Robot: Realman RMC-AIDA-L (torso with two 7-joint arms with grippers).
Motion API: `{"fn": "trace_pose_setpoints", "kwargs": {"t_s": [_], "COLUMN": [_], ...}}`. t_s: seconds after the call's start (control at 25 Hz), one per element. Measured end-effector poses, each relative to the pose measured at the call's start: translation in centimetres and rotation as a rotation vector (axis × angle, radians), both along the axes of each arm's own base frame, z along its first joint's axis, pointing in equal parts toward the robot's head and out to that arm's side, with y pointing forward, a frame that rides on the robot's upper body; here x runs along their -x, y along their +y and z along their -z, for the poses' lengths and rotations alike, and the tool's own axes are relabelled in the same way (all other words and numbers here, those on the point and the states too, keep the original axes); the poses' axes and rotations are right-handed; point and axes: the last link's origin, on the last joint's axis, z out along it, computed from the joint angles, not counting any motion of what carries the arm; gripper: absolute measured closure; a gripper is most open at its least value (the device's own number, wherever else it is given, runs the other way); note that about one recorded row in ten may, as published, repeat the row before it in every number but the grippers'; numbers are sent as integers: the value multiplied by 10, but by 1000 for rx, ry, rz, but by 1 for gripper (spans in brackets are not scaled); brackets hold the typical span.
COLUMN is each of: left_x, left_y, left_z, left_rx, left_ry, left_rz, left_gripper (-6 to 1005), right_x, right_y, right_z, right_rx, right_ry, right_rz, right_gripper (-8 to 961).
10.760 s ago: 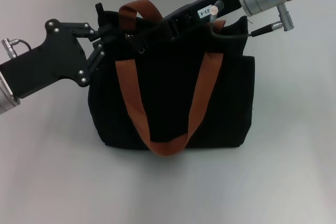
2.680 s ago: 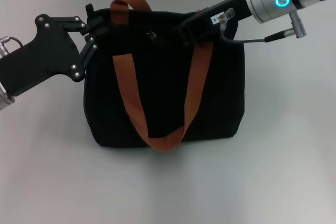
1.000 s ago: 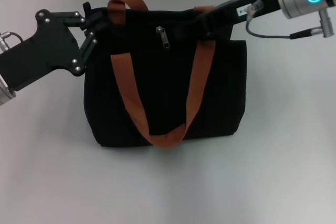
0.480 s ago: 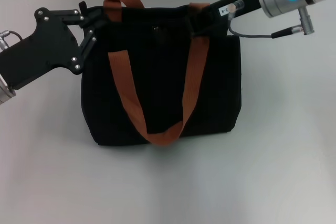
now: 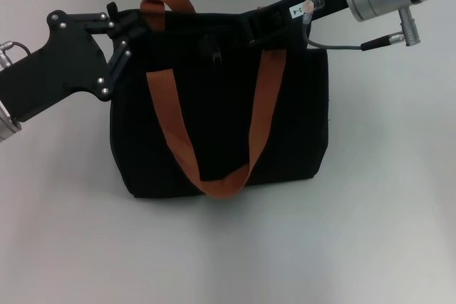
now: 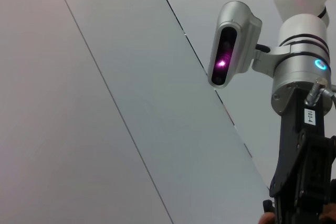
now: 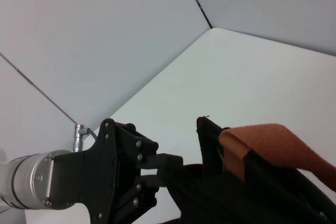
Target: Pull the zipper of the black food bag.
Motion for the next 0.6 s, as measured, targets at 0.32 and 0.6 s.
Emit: {"fn": "trace_pose_setpoints", "kwargs": {"t_s": [0.32, 0.6], "left_x": [0, -1], "left_y": [0, 1], "left_z": [-1, -1], "left_rx": [-4, -6], "left_ry": [-5, -6], "left_rz": [1, 2], "left_gripper": [930, 930], "right_x": [-3, -6], "right_y": [2, 5], "right_z": [-3, -4], "right_rx": [-10, -29], "right_ry": [-13, -45], "right_rz": [3, -1], "right_gripper": [678, 681]}}
